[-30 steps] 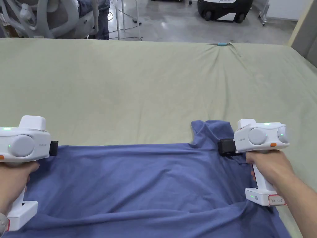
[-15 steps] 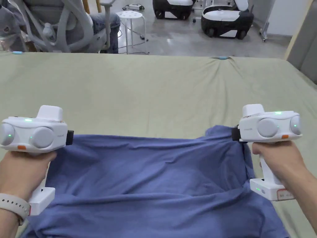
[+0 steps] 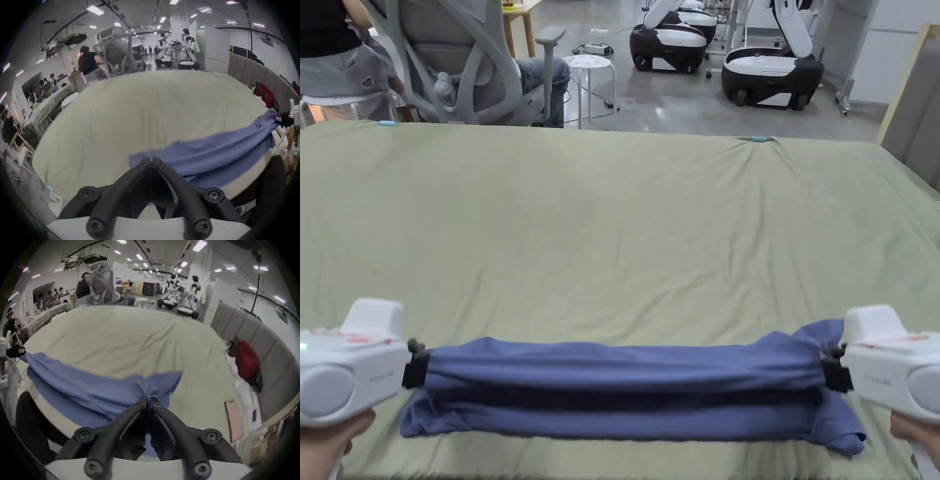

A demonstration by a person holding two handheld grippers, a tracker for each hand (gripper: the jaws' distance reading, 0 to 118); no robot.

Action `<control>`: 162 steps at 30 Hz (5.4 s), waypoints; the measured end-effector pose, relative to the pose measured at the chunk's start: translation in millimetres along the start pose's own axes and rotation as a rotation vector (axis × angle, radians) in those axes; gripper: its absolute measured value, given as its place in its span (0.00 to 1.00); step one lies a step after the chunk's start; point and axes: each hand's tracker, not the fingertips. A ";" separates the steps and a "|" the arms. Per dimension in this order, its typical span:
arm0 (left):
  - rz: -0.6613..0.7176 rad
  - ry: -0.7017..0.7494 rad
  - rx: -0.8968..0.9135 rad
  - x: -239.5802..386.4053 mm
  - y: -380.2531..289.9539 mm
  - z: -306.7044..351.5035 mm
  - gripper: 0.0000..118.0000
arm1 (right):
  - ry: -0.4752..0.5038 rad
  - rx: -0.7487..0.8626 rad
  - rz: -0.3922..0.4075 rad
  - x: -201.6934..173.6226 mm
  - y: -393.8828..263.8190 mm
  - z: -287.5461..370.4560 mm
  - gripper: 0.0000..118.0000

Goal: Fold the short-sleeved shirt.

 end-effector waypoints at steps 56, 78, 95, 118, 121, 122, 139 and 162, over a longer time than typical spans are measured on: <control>1.155 -0.779 -0.129 -77.2 -73.0 -145.1 0.03 | 0.048 0.533 0.030 -238.2 46.7 29.5 0.00; -0.137 -0.196 0.081 123.8 34.7 -29.2 0.02 | 0.043 0.479 0.038 -183.8 40.9 28.4 0.00; -0.126 -0.213 0.059 199.3 38.7 -42.8 0.63 | 0.047 0.463 -0.044 -94.2 4.2 30.0 0.00; 0.273 -0.433 -0.081 194.2 -4.7 -91.0 0.00 | 0.042 0.452 -0.095 -81.0 0.3 29.0 0.00; 0.254 -0.439 -0.078 199.7 -0.7 -91.0 0.00 | 0.036 0.444 -0.091 -80.3 -0.2 26.8 0.00; 0.255 -0.445 -0.066 200.5 -0.8 -88.9 0.00 | 0.036 0.442 -0.090 -80.5 -0.1 26.5 0.00; 0.431 -0.264 0.098 56.7 -3.5 -29.7 0.07 | 0.078 0.449 -0.019 -125.5 17.3 24.9 0.00; 0.996 -0.606 0.010 54.5 -51.5 -109.7 0.09 | 0.032 0.430 0.029 -132.6 21.0 31.2 0.00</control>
